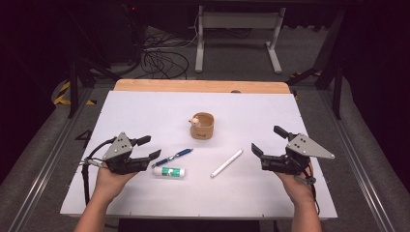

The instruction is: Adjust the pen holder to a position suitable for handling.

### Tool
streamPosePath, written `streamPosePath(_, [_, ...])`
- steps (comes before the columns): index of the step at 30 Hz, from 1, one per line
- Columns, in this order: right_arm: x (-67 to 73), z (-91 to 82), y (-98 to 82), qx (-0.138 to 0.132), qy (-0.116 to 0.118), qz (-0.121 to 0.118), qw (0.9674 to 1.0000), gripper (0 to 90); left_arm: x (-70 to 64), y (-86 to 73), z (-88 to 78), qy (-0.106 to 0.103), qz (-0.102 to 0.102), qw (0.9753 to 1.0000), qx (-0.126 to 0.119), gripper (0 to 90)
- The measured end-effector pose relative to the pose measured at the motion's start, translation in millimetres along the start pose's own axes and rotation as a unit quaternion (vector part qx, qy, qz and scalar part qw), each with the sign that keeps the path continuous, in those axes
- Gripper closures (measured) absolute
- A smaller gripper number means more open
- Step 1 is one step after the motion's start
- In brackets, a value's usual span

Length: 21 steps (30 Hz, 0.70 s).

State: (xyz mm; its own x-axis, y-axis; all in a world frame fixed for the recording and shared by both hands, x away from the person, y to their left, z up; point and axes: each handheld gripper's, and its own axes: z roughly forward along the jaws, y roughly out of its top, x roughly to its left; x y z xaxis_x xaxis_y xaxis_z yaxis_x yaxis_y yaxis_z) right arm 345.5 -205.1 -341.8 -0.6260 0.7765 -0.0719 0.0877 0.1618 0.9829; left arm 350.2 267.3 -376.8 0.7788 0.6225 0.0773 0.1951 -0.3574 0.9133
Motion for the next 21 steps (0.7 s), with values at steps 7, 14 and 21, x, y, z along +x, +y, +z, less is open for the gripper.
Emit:
streamPosePath(7, [0.6, 1.0, -0.3, 0.001, 0.005, -0.003, 1.0000, 7.1, 1.1, -10.8, 6.4, -0.063, 0.023, 0.9974, 0.027, 43.5])
streamPosePath(14, [1.7, 2.7, -0.9, 0.003, 0.010, -0.004, 0.9999, 7.1, 4.3, -17.5, 11.3, -0.106, 0.036, 0.9923, 0.054, 43.8])
streamPosePath(21, [4.4, 4.2, -0.6, 0.006, 0.020, -0.009, 0.9997, 7.1, 6.4, -27.8, 17.2, -0.135, 0.049, 0.9870, 0.072, 45.9])
